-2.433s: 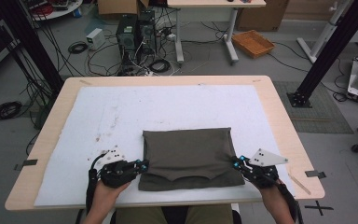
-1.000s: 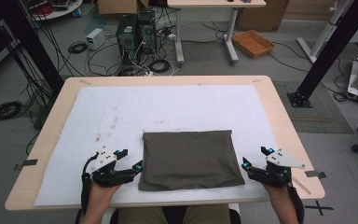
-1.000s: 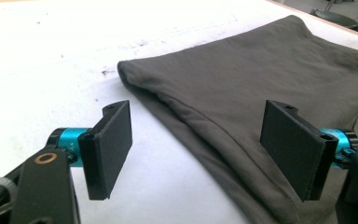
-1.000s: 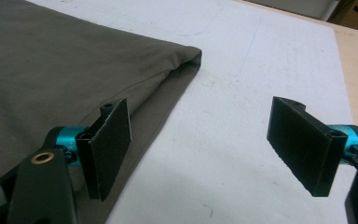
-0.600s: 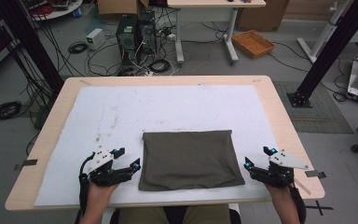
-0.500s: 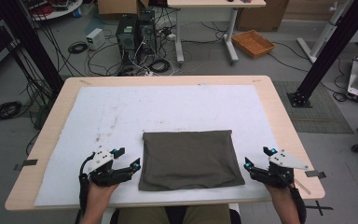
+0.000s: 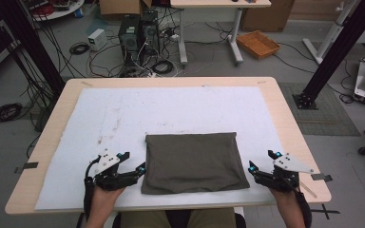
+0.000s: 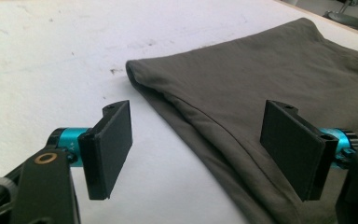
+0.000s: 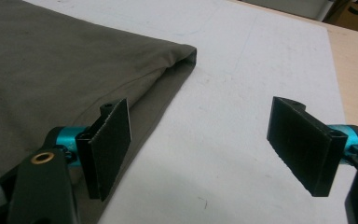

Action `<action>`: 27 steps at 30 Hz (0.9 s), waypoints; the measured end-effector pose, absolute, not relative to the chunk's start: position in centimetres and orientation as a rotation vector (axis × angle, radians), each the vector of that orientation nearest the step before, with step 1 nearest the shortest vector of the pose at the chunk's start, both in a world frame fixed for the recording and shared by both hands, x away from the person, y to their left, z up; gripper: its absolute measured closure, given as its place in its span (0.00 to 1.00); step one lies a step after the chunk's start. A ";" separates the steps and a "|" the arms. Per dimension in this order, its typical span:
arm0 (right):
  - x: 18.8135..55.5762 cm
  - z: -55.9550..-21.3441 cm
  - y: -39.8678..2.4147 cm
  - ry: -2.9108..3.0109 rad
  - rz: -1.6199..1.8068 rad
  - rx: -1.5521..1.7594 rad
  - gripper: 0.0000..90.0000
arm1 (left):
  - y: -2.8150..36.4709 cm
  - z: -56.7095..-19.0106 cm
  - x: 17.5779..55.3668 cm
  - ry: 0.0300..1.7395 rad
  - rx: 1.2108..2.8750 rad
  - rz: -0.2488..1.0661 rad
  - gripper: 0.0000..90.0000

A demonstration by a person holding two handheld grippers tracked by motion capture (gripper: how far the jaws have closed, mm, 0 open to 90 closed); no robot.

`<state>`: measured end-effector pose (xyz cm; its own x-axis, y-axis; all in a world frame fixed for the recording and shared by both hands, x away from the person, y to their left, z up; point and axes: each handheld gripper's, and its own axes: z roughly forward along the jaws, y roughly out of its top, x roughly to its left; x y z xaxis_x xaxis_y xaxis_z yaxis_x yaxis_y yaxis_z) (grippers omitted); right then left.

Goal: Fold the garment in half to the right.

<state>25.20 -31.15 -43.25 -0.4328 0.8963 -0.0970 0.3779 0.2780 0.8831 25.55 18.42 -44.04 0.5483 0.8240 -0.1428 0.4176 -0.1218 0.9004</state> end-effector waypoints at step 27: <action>25.1 -43.4 -30.9 1.969 1.106 1.133 0.24 | 14.2 -45.5 23.3 1.137 1.951 0.453 0.61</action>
